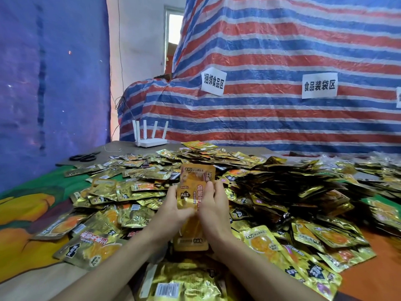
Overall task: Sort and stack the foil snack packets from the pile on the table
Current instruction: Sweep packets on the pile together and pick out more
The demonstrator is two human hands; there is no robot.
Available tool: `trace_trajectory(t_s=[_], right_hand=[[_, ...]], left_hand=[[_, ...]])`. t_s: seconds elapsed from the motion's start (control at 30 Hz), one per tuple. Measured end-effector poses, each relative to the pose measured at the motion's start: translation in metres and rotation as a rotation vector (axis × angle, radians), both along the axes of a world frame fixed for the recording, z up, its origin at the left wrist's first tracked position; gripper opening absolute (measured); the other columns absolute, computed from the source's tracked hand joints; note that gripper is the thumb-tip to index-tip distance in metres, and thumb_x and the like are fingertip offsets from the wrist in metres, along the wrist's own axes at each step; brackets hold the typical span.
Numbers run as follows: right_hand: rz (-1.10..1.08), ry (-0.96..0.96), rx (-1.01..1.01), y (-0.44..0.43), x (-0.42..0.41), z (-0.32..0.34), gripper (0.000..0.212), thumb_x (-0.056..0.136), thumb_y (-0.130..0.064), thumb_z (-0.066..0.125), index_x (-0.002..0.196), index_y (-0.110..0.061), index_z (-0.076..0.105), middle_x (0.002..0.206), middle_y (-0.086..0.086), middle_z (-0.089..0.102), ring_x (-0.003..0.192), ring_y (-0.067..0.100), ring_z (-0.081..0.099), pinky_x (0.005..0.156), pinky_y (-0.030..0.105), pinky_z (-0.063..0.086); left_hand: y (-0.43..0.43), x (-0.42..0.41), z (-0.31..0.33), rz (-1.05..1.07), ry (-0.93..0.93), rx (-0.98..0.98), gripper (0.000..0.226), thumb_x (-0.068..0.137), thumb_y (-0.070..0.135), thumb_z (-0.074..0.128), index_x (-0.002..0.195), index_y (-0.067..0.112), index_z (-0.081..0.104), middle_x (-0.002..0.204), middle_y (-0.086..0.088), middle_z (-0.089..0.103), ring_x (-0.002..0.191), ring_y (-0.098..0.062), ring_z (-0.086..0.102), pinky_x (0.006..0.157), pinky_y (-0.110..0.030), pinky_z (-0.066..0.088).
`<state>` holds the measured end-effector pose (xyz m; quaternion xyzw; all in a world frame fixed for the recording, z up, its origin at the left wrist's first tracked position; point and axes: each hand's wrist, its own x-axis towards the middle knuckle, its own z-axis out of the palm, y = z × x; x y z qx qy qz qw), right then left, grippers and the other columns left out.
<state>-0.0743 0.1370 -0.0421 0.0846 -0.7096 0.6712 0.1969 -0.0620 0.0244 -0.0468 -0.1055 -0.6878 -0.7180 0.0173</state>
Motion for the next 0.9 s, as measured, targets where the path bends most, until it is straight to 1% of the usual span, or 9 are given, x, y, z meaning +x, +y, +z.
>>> trace_trajectory(t_s=[0.03, 0.1, 0.23, 0.3, 0.4, 0.53, 0.7, 0.83, 0.9], right_hand=[[0.037, -0.029, -0.034, 0.0, 0.0, 0.001, 0.026, 0.108, -0.032, 0.036, 0.097, -0.025, 0.059, 0.096, 0.002, 0.071, 0.09, 0.017, 0.069, 0.087, 0.048, 0.058], [0.088, -0.042, -0.091, 0.001, 0.002, 0.005, 0.024, 0.107, -0.033, 0.041, 0.097, -0.029, 0.063, 0.096, 0.003, 0.073, 0.092, 0.021, 0.072, 0.086, 0.052, 0.059], [0.128, 0.029, -0.163, 0.001, 0.005, 0.013, 0.029, 0.104, -0.033, 0.053, 0.087, -0.051, 0.07, 0.09, -0.007, 0.076, 0.085, 0.013, 0.075, 0.066, 0.031, 0.062], [0.132, -0.003, -0.228, 0.005, 0.005, 0.018, 0.037, 0.103, -0.025, 0.057, 0.079, -0.046, 0.075, 0.083, -0.007, 0.077, 0.078, 0.012, 0.076, 0.058, 0.024, 0.059], [0.14, -0.074, -0.337, 0.012, 0.004, 0.022, 0.028, 0.101, -0.02, 0.059, 0.082, -0.031, 0.077, 0.08, -0.003, 0.078, 0.074, 0.015, 0.077, 0.056, 0.027, 0.059], [0.161, 0.002, -0.413, 0.014, 0.004, 0.025, 0.045, 0.102, -0.022, 0.057, 0.071, -0.047, 0.078, 0.085, -0.004, 0.079, 0.079, 0.015, 0.077, 0.06, 0.028, 0.061], [0.004, 0.165, -0.378, 0.021, 0.002, 0.03, 0.031, 0.106, -0.031, 0.05, 0.091, -0.042, 0.074, 0.088, -0.005, 0.078, 0.085, 0.014, 0.076, 0.068, 0.03, 0.063], [-0.187, 0.265, -0.475, 0.033, 0.001, 0.044, 0.027, 0.108, -0.036, 0.044, 0.086, -0.035, 0.061, 0.078, -0.007, 0.074, 0.072, 0.006, 0.073, 0.057, 0.022, 0.057], [-0.292, 0.314, -0.496, 0.04, 0.004, 0.052, 0.027, 0.108, -0.039, 0.042, 0.084, -0.038, 0.056, 0.083, -0.006, 0.071, 0.076, 0.01, 0.072, 0.06, 0.026, 0.059]], left_hand=[[0.0, 0.0, -0.001, -0.007, 0.004, 0.004, 0.049, 0.088, -0.005, 0.066, 0.123, 0.025, 0.048, 0.101, -0.01, 0.074, 0.091, -0.026, 0.074, 0.065, -0.038, 0.061], [0.0, 0.0, 0.0, 0.007, 0.031, 0.023, 0.055, 0.085, -0.012, 0.066, 0.123, 0.025, 0.049, 0.098, -0.005, 0.076, 0.089, -0.023, 0.075, 0.063, -0.034, 0.06], [-0.002, -0.002, 0.002, 0.051, 0.063, 0.022, 0.055, 0.085, -0.012, 0.065, 0.122, 0.026, 0.051, 0.096, -0.003, 0.076, 0.089, -0.021, 0.075, 0.064, -0.033, 0.06], [-0.002, -0.001, 0.001, 0.047, 0.039, 0.046, 0.055, 0.082, -0.013, 0.066, 0.121, 0.023, 0.052, 0.095, -0.007, 0.076, 0.087, -0.025, 0.075, 0.064, -0.034, 0.06], [-0.002, -0.002, 0.004, 0.024, 0.011, 0.052, 0.052, 0.081, -0.011, 0.067, 0.117, 0.023, 0.054, 0.095, -0.006, 0.077, 0.086, -0.023, 0.075, 0.062, -0.032, 0.059], [-0.001, -0.003, 0.008, 0.035, 0.026, 0.01, 0.05, 0.08, -0.009, 0.069, 0.116, 0.024, 0.055, 0.095, 0.0, 0.077, 0.085, -0.015, 0.074, 0.067, -0.032, 0.056], [-0.004, -0.003, 0.007, 0.071, 0.012, 0.012, 0.047, 0.08, -0.009, 0.068, 0.11, 0.025, 0.057, 0.09, 0.003, 0.077, 0.087, -0.019, 0.073, 0.072, -0.039, 0.052], [-0.006, -0.003, 0.007, 0.089, 0.013, 0.05, 0.044, 0.08, -0.01, 0.064, 0.107, 0.023, 0.057, 0.083, 0.003, 0.076, 0.077, -0.017, 0.074, 0.07, -0.039, 0.052], [-0.008, -0.004, 0.008, 0.123, 0.028, 0.084, 0.043, 0.08, -0.01, 0.063, 0.108, 0.022, 0.057, 0.079, 0.003, 0.075, 0.076, -0.019, 0.073, 0.067, -0.037, 0.052]])
